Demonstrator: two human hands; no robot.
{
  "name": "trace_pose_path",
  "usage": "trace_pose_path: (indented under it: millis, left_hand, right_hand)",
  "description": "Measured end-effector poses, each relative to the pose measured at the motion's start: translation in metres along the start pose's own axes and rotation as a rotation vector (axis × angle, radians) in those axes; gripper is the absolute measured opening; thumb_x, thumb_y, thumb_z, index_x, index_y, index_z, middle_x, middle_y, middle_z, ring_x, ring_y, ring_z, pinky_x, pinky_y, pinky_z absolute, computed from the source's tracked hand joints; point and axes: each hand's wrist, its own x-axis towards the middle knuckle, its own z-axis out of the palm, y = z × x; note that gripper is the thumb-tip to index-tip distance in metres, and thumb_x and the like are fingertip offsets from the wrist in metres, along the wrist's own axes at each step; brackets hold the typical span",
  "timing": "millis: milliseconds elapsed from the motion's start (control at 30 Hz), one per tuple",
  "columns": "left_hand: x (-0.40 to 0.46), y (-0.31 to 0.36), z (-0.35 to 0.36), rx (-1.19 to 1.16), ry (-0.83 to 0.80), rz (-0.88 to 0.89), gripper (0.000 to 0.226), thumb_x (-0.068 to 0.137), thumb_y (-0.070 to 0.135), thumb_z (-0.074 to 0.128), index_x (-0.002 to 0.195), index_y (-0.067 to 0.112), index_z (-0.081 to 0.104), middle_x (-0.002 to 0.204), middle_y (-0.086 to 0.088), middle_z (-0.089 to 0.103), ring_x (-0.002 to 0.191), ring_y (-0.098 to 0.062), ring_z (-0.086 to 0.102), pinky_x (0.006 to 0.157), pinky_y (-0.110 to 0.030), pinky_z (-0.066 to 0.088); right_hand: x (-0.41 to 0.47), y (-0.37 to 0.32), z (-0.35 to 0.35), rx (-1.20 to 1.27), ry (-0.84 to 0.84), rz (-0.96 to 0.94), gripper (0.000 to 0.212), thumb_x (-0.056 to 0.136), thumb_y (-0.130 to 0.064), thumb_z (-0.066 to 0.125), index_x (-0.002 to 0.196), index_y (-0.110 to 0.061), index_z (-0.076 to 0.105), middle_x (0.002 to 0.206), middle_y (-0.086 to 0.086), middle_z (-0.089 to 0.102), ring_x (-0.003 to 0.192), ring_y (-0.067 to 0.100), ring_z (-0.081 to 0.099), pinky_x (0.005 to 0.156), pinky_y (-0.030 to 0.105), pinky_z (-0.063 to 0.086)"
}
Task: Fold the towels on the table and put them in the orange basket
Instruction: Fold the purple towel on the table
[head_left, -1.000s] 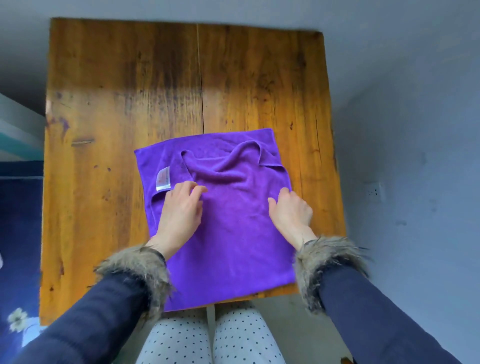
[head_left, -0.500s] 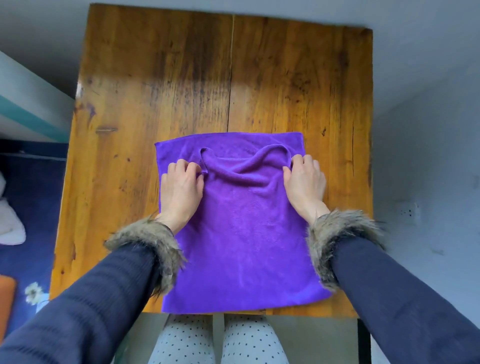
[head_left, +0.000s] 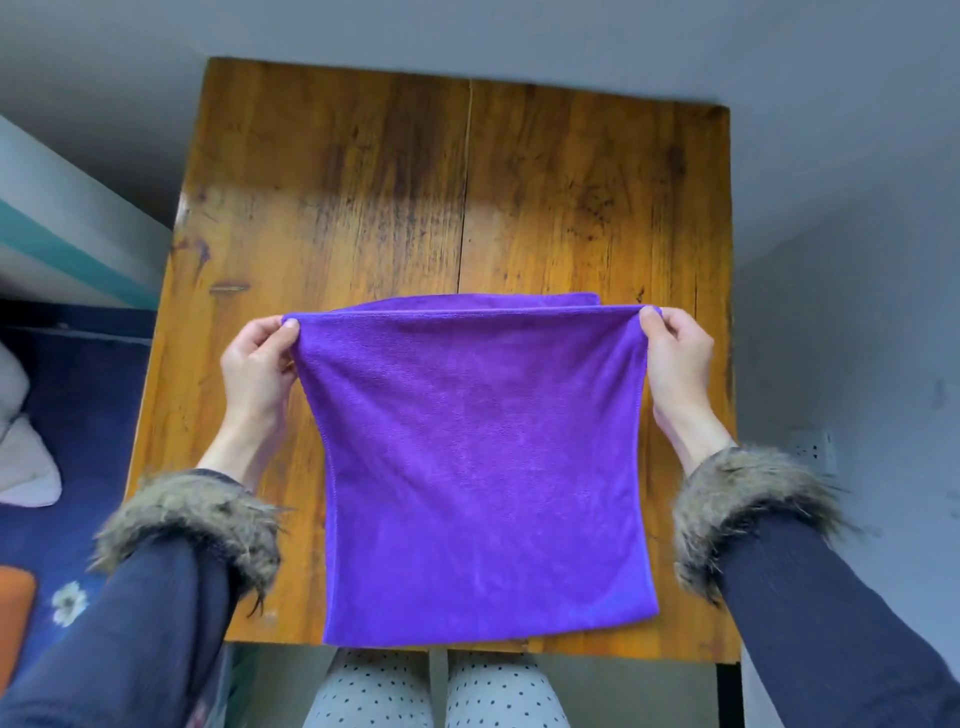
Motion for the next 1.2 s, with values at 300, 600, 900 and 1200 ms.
trace_pose_path:
  millis: [300,600,900,1200]
  left_hand:
    - [0.017,-0.003,0.005,0.303,0.035,0.106,0.022,0.088,0.01,0.054,0.071,0.024,0.055,0.063,0.01,0.055,0.06,-0.004,0.046,0.054,-0.017,0.038]
    - [0.05,-0.018,0.011,1.109,-0.145,0.265,0.02,0.086,0.023,0.064,0.096,0.005,0.065,0.11,-0.017,0.052,0.11,-0.032,0.044,0.094,-0.031,0.032]
    - [0.056,-0.012,0.029,1.203,-0.272,0.331,0.011,0.08,0.011,0.066,0.084,0.004,0.059,0.113,-0.018,0.045,0.109,-0.032,0.043,0.093,-0.037,0.037]
    - [0.066,-0.003,0.024,1.29,-0.33,0.185,0.023,0.079,0.02,0.072,0.091,0.006,0.059,0.094,-0.013,0.048,0.096,-0.031,0.048,0.077,-0.032,0.033]
  right_hand:
    - [0.016,0.005,0.014,-0.006,-0.006,-0.051,0.01,0.091,-0.013,0.052,0.086,-0.015,0.06,0.075,-0.01,0.057,0.071,0.002,0.051,0.071,0.02,0.041]
    - [0.044,0.016,0.033,-0.468,-0.241,-0.191,0.011,0.087,-0.01,0.06,0.091,-0.005,0.068,0.105,0.008,0.058,0.092,0.016,0.054,0.074,0.009,0.033]
    - [0.052,0.006,0.043,-0.609,-0.41,-0.267,0.01,0.085,-0.013,0.063,0.083,-0.004,0.067,0.1,0.01,0.061,0.085,0.015,0.05,0.073,0.015,0.03]
    - [0.046,0.002,0.034,-0.378,-0.326,-0.091,0.006,0.086,-0.015,0.062,0.086,-0.013,0.067,0.095,0.007,0.067,0.089,0.014,0.056,0.082,0.027,0.042]
